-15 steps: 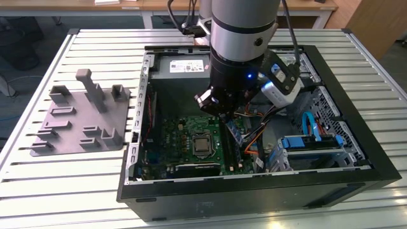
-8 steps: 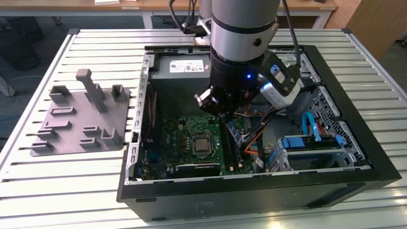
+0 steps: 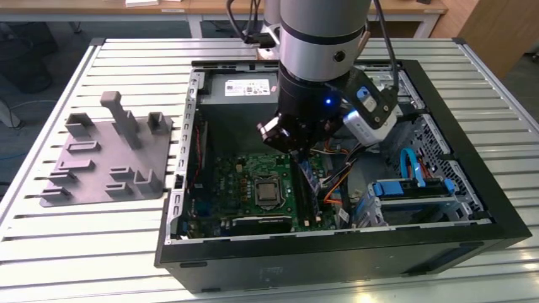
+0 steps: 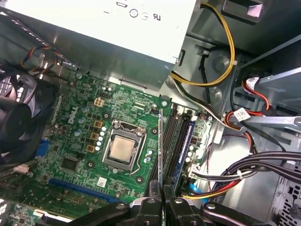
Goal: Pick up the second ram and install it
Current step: 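Insert the second ram into the second slot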
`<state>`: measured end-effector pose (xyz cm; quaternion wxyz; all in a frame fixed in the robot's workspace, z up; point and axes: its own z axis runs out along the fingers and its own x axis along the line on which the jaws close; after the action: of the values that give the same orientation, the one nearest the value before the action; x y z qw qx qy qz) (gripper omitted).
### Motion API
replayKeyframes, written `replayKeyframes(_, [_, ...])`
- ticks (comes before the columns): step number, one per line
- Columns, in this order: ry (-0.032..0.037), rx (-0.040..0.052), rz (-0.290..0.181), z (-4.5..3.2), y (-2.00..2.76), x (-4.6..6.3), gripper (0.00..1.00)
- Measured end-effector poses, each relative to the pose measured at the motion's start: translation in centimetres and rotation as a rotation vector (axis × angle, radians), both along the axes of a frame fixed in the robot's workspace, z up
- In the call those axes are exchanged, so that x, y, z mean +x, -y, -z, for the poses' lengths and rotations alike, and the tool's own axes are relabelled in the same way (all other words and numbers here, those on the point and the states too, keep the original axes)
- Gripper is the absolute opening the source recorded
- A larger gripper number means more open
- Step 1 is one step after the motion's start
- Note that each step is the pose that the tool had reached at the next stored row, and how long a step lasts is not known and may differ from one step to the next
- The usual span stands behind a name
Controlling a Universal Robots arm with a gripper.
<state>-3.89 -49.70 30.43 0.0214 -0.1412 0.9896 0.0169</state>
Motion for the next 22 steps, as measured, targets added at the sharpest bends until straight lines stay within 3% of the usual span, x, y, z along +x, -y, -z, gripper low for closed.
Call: replayKeyframes(22, [0.0, 0.0, 0.106, 0.03, 0.0, 0.0, 0.14])
